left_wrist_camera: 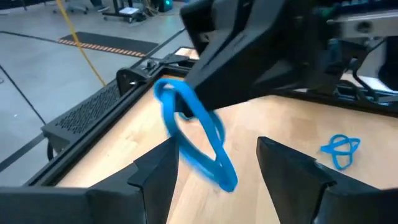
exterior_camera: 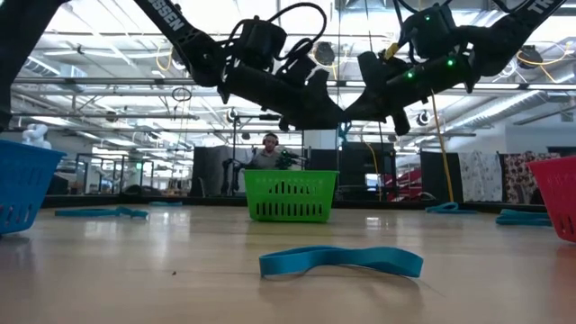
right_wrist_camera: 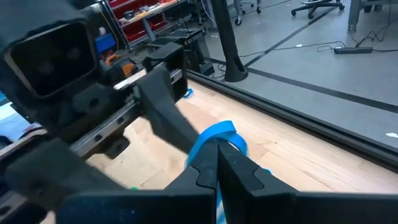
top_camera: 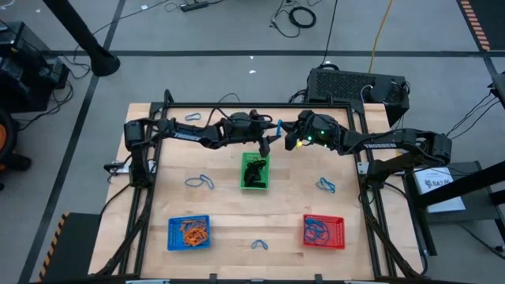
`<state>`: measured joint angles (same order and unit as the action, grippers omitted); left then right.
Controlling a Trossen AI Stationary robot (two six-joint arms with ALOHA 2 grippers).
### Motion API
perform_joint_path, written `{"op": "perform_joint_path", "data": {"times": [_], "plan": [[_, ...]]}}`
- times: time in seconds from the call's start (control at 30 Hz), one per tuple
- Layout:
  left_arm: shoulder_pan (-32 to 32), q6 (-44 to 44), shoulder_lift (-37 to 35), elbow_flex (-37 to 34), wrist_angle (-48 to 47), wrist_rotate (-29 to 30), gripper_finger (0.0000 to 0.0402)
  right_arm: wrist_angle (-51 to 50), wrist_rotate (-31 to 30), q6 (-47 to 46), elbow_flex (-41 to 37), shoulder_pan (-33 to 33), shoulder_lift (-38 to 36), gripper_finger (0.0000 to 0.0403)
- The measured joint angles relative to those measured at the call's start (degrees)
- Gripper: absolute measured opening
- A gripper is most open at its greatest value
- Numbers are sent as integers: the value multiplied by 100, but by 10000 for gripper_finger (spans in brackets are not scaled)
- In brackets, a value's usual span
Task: Sort rubber bands into baskets
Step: Put the blue rubber band into the red bin
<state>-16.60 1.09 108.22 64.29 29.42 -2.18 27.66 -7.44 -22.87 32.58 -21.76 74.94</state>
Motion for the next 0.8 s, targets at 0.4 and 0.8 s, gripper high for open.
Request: {"op": "perform_joint_path", "data": {"times": [0.4,0.8], "plan": [[-62,2,1,2,5,55,115,24,11,0,0,11,0,0],[-180,3,-82,310,-256,104,4,-524,7,125,0,9,-2,0]]}}
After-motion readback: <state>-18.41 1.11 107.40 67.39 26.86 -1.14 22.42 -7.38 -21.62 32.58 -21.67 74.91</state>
